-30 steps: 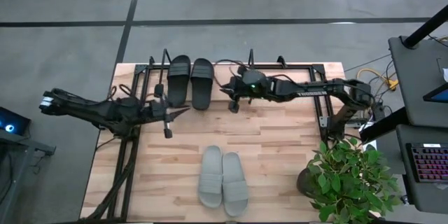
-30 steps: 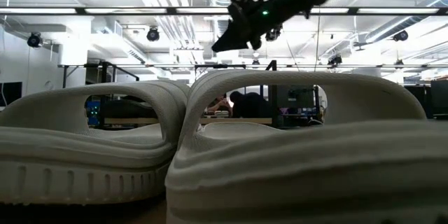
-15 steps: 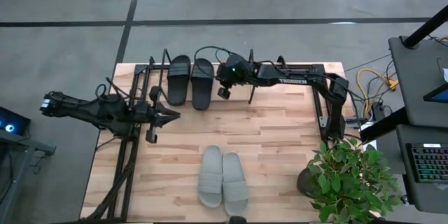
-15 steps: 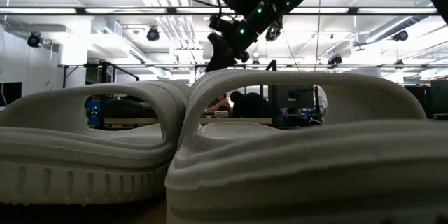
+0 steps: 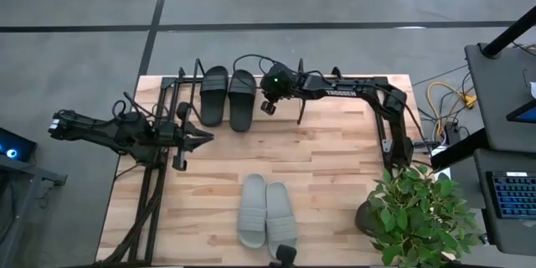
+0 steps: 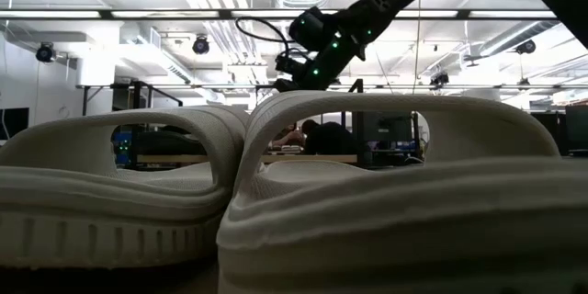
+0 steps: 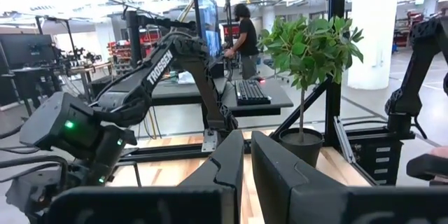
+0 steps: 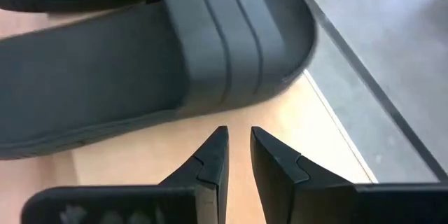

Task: Pick and place slides into the shelf
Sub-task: Adjust the right black slide from the shelf

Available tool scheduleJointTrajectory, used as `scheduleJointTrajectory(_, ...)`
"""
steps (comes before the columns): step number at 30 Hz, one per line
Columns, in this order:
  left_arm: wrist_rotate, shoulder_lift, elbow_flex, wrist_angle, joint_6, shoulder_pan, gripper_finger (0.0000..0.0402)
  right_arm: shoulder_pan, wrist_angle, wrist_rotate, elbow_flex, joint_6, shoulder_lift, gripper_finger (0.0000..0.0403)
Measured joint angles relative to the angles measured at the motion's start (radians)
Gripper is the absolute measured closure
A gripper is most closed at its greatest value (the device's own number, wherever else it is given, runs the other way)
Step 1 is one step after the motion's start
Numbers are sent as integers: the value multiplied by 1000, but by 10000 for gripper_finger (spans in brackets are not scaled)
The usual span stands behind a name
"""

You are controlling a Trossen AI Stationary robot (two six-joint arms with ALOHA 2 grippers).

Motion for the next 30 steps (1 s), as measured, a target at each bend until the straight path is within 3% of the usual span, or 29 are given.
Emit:
scheduleJointTrajectory(10, -1, -10, 0, 25, 1, 0, 387, 7, 47, 0, 0, -31, 0, 351)
scheduleJointTrajectory(18, -1, -9, 0, 36, 52, 1, 387, 24, -19, 1, 64, -87, 0, 351)
scheduleJointTrajectory(25, -1, -6, 0, 37, 52, 1, 387, 23, -153, 0, 217, -115, 19, 351)
scheduleJointTrajectory(30, -1, -6, 0, 37, 51, 1, 387, 23, -302, -6, 406, -152, 124, 351)
